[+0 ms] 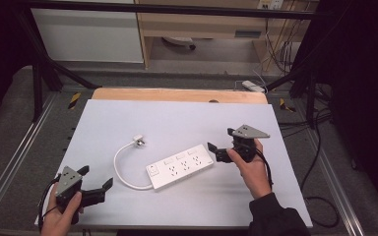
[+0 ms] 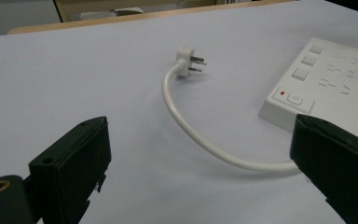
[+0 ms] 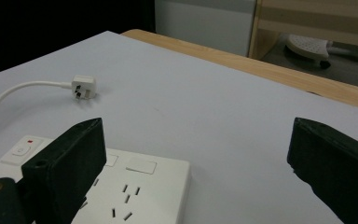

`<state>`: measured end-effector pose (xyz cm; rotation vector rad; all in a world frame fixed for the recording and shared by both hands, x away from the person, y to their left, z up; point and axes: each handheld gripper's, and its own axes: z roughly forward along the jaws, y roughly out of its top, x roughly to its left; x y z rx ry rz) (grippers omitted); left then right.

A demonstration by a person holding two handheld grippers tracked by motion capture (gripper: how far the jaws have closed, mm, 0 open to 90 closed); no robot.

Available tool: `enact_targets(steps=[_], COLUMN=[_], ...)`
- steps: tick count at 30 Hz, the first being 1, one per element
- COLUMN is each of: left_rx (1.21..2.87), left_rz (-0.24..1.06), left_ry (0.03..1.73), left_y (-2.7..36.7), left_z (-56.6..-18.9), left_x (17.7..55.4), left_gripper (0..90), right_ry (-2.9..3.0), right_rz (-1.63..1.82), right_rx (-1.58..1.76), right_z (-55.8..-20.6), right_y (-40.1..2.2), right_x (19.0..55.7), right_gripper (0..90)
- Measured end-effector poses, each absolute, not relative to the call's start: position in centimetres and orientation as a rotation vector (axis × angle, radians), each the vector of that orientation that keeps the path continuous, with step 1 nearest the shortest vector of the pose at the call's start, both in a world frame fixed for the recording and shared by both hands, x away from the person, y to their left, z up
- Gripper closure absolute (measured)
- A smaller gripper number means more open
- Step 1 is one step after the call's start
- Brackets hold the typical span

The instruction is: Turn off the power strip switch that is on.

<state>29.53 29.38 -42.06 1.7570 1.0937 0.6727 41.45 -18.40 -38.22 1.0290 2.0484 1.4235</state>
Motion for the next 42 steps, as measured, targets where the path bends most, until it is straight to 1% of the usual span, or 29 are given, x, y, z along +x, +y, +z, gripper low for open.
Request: enact_targets(steps=[6, 12, 27, 42], left_rx=[1.754, 1.752, 1.746, 1.742], left_rz=[0.673, 0.674, 0.672, 0.676], left_ry=[1.090, 1.089, 1.089, 1.090], left_y=[29.4, 29.4, 29.5, 29.6], left_z=[-42.0, -42.0, -41.9, -41.9], left_x=[29.5, 29.5, 29.4, 29.4], left_gripper=[5.1, 5.1, 5.2, 5.2], right_ry=[2.006, 1.980, 1.915, 1.867], right_rz=[1.422, 1.446, 1.463, 1.444], right_rx=[1.039, 1.061, 1.064, 1.091], right_z=[-37.6, -37.1, -35.8, -35.8], right_y=[-20.2, -22.0, -25.1, -28.0], right_x=[40.6, 39.8, 37.8, 36.0], right_gripper=[4.9, 6.7, 6.8, 5.9])
